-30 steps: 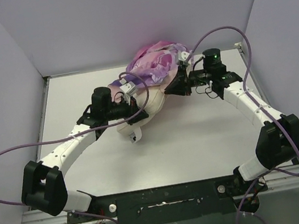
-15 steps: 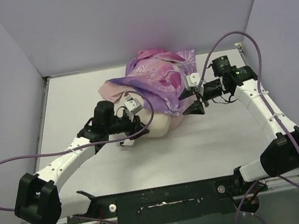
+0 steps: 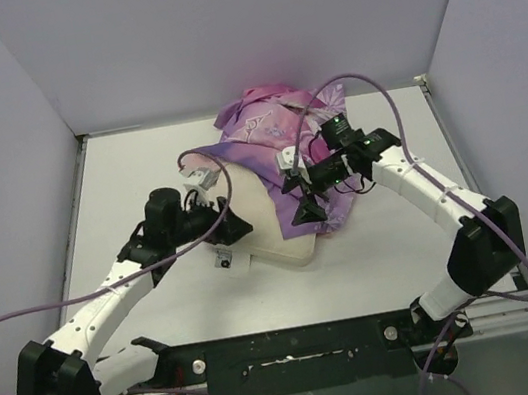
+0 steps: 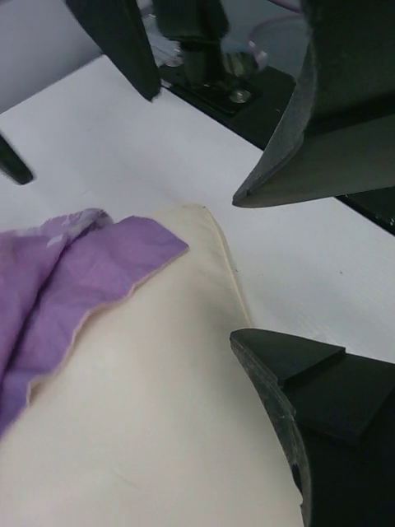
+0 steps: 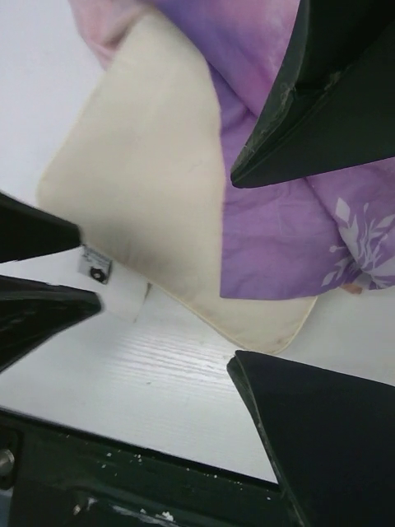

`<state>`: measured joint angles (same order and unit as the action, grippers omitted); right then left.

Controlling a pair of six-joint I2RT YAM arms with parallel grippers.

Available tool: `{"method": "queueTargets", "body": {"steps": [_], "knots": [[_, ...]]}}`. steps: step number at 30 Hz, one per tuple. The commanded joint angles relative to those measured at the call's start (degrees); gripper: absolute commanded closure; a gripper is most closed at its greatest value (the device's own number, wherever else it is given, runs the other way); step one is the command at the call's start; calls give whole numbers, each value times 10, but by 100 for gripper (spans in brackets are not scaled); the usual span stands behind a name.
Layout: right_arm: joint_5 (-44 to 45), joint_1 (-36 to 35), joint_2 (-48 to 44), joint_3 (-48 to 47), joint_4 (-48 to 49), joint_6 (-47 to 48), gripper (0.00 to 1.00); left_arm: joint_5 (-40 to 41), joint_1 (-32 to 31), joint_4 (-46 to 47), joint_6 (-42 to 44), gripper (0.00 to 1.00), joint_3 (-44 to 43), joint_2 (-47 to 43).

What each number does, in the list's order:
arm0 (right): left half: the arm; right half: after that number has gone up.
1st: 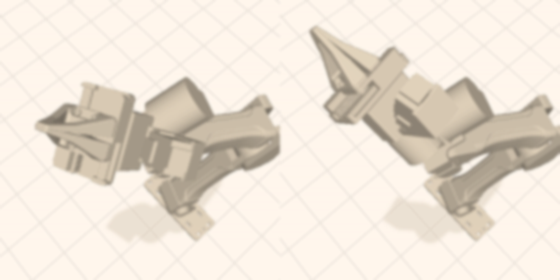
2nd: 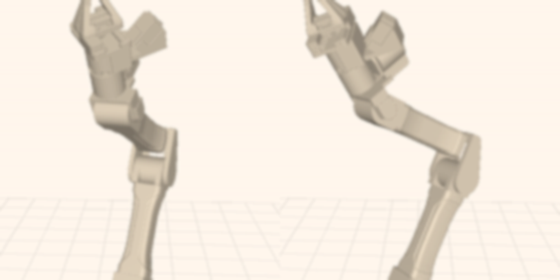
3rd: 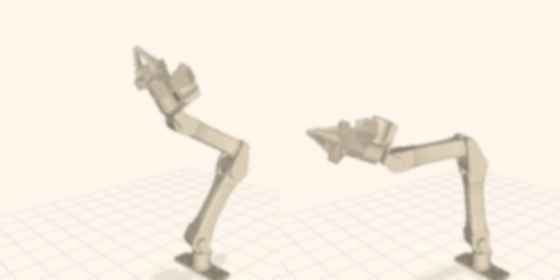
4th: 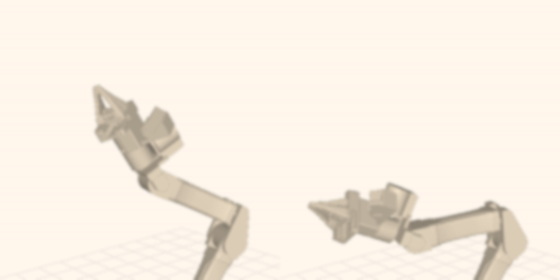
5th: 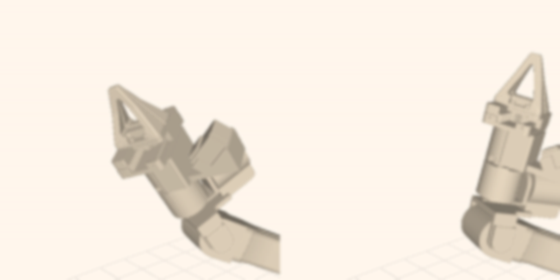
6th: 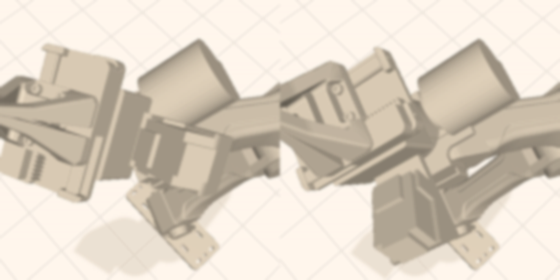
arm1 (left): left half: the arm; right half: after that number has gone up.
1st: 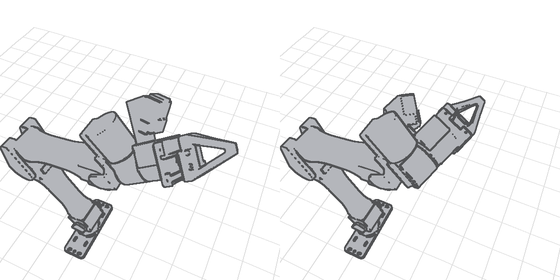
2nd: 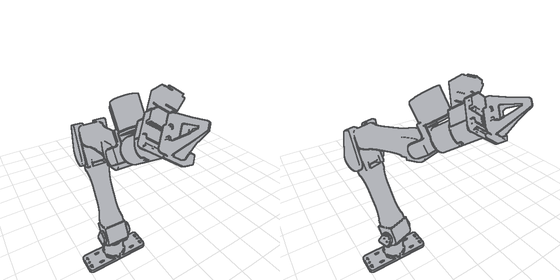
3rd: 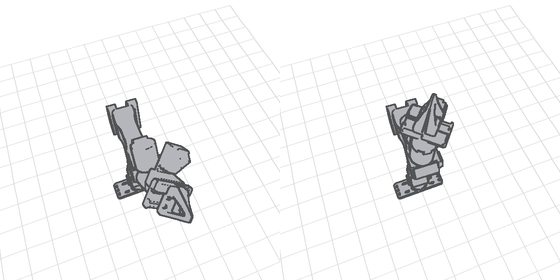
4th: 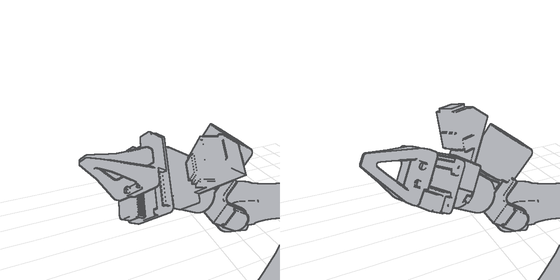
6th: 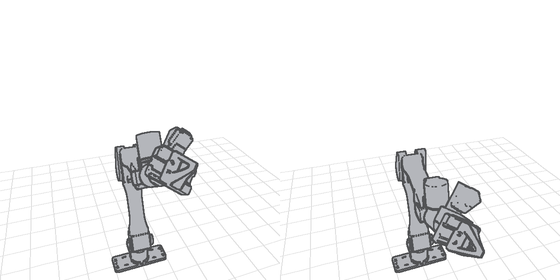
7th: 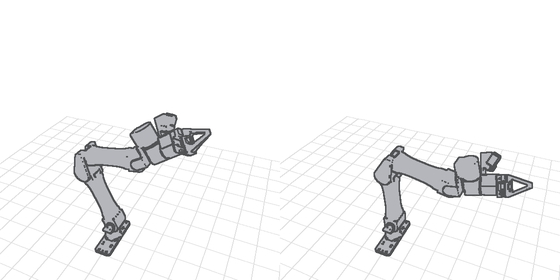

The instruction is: Put the pillow into the pillowcase

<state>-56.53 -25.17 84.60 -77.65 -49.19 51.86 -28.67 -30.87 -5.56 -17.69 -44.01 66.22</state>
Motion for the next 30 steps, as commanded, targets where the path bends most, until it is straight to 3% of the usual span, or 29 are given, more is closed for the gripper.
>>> {"method": "queueTargets", "body": {"steps": [1, 5, 10, 12, 14, 17, 18, 22, 26, 30], "knots": [[114, -17, 53, 9, 124, -120, 22, 14, 86, -15, -214, 41, 57, -28], [173, -30, 96, 12, 182, -178, 25, 26, 134, 32, -272, 39, 104, -31], [218, -38, 134, 19, 217, -219, 25, 28, 161, 6, -250, 34, 85, 18], [230, -38, 148, 14, 215, -222, 32, 23, 167, 4, -247, 32, 81, 45], [232, -37, 152, 6, 200, -215, 51, 14, 168, 15, -247, 32, 82, 67], [225, -37, 149, -1, 170, -183, 91, 2, 167, 59, -262, 34, 98, 94], [219, -37, 149, -6, 158, -176, 99, -2, 167, 75, -268, 37, 104, 104], [119, -35, 126, -38, 80, -144, 100, -26, 167, 121, -280, 55, 108, 123], [-13, -36, 77, -46, 2, -76, 100, -36, 160, 143, -279, 62, 109, 122], [-33, -43, 19, -1, -22, -23, 100, -33, 144, 177, -288, 69, 117, 119]]}}
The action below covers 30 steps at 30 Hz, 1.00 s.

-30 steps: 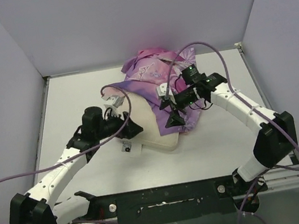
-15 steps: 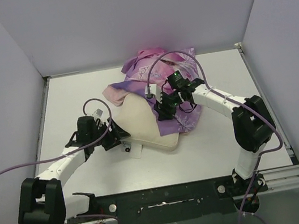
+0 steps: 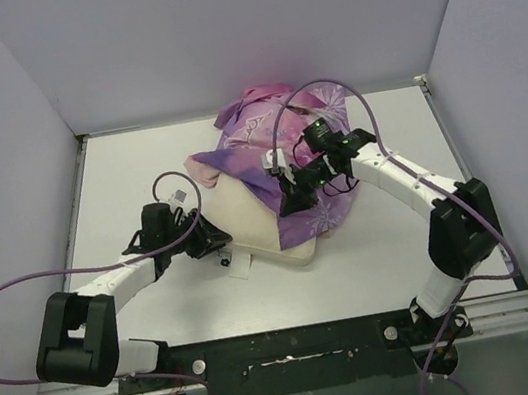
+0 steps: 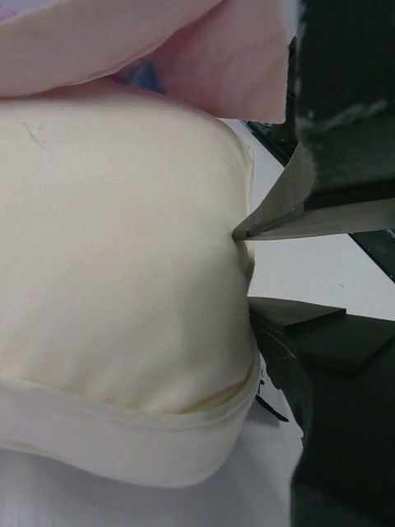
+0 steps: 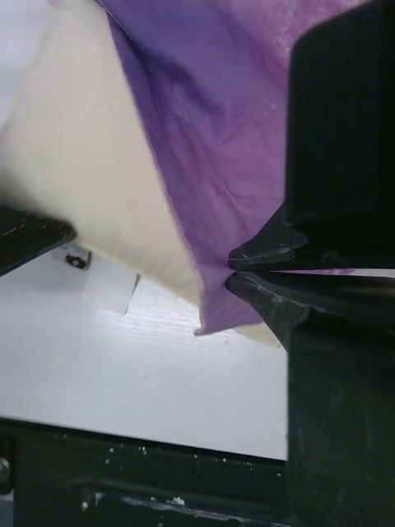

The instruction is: Put the pillow into the pillowcase

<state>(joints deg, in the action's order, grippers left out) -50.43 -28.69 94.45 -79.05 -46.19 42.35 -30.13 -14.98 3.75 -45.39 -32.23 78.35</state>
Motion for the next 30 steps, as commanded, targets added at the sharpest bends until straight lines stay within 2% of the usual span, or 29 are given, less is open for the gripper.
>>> {"method": "queueTargets", "body": {"steps": [1, 4, 8, 12, 15, 19, 22, 25, 27, 30], "knots": [[-94, -8, -86, 19, -66, 88, 100, -18, -19, 90, -12, 71, -1, -2], [-112, -15, -97, 19, -200, 250, 100, -17, -34, 110, -21, 78, -2, 0], [-67, -38, -111, 59, -344, 423, 100, -10, -60, 149, -30, 78, -1, 11], [16, -7, -95, 112, -353, 423, 100, -14, -72, 191, -40, 77, 8, 20], [45, 32, -67, 101, -350, 411, 99, -9, -72, 179, -26, 70, 19, -4], [28, 45, -57, 27, -359, 410, 76, 25, -63, 97, 18, 55, 35, -79], [-1, 27, -54, -28, -332, 377, 56, 50, -50, 42, 38, 45, 50, -146], [8, -35, -46, -55, -240, 260, 38, 82, -41, 10, 27, 36, 74, -205], [42, -76, -36, -50, -142, 153, 29, 101, -38, 12, 5, 35, 93, -231], [143, -117, 0, -50, 4, 13, 26, 115, -35, 23, -35, 42, 115, -240]]}}
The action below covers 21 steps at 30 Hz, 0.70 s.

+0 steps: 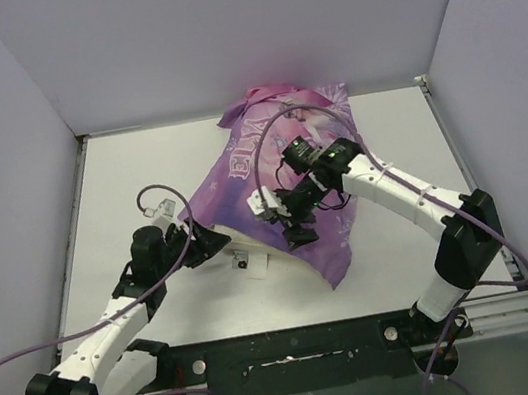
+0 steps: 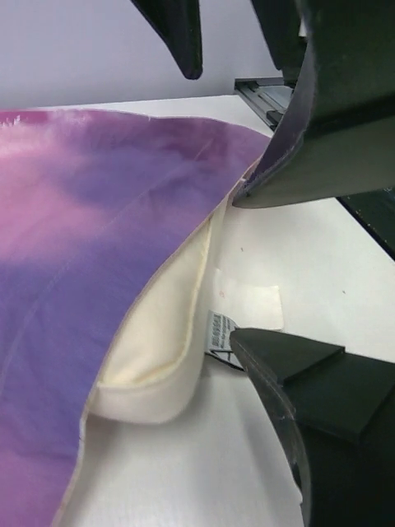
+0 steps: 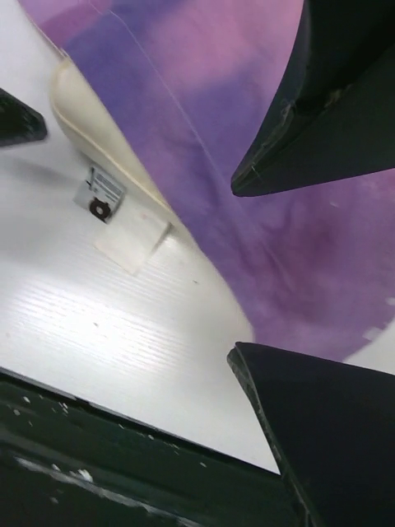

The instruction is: Put the pillow into the pillowcase

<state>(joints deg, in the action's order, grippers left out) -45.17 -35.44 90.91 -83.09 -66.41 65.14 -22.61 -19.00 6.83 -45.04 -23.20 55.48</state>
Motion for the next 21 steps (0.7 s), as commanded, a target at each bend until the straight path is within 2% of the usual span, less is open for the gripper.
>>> {"method": "queueTargets", "body": {"steps": [1, 5, 9, 11, 14, 17, 18, 19, 21], "knots": [[116, -54, 52, -18, 232, -246, 26, 36, 6, 1, -45, 48, 31, -9], [178, -56, 119, -63, 292, -313, 27, 22, 7, 43, -84, 63, 47, 29], [206, -57, 161, -75, 316, -312, 29, 6, 7, 135, -108, 68, 59, 94], [205, -56, 173, -79, 310, -310, 36, 0, 7, 168, -109, 69, 52, 129], [190, -56, 175, -81, 295, -310, 55, -3, 6, 198, -105, 69, 34, 175], [147, -57, 166, -95, 268, -303, 94, -4, 7, 228, -106, 70, 24, 216], [115, -56, 159, -103, 256, -298, 100, -2, 7, 237, -106, 70, 20, 228], [97, -56, 152, -111, 245, -295, 100, -1, 7, 246, -105, 70, 17, 239], [6, -56, 139, -132, 211, -278, 100, 1, 7, 265, -104, 71, 8, 264]]}}
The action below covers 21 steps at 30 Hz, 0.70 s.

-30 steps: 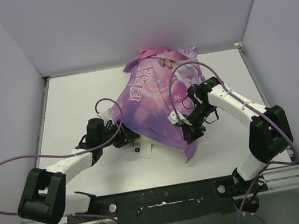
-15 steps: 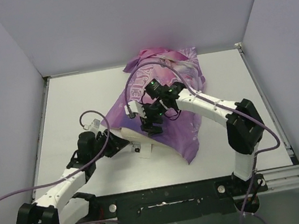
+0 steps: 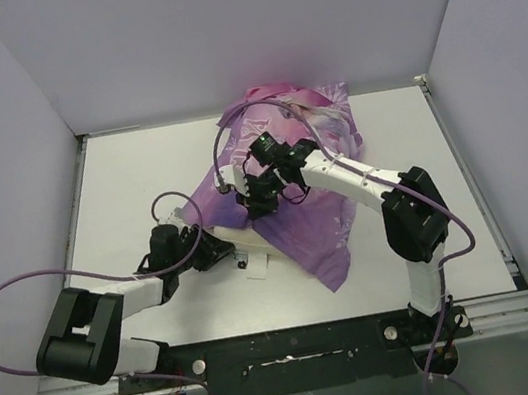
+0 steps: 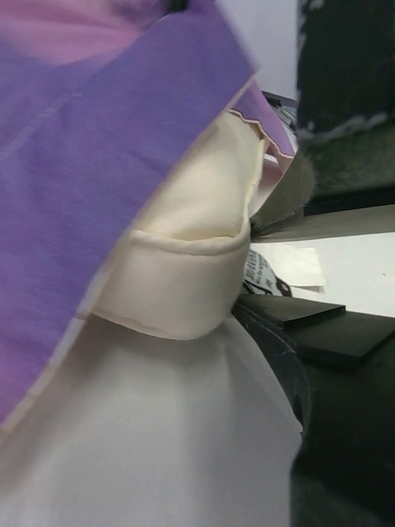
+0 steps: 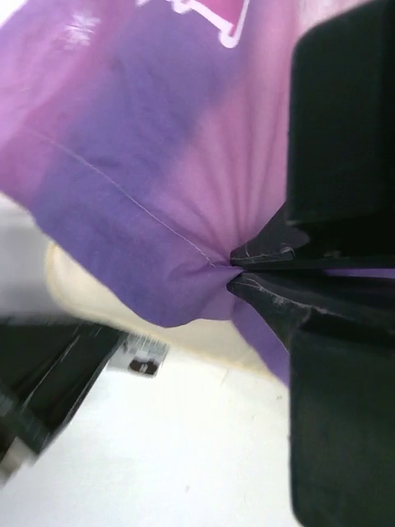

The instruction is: Put the pillow into the pillowcase

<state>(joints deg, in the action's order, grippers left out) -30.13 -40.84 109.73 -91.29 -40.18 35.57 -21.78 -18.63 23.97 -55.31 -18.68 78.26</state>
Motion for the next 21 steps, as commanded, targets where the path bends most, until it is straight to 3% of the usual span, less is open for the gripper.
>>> {"method": "queueTargets", "body": {"steps": [1, 5, 9, 11, 15, 21], "knots": [[-194, -3, -55, -62, -73, 34, 100, -8, 3, 111, -2, 71, -42, 47], [-346, -8, -61, -84, -166, 104, 100, -18, 2, 177, 1, 71, -62, 80], [-325, -12, -65, -50, -157, 106, 100, -20, 2, 189, 17, 70, -54, 53], [-302, -3, -65, -43, -148, 93, 100, -12, 4, 152, 46, 67, -35, 5], [-302, 21, -70, -32, -159, 108, 100, -13, 9, -21, 114, 50, -10, -129], [-322, 22, -67, -15, -186, 127, 100, -29, 15, -277, 157, 43, -3, -401]]}}
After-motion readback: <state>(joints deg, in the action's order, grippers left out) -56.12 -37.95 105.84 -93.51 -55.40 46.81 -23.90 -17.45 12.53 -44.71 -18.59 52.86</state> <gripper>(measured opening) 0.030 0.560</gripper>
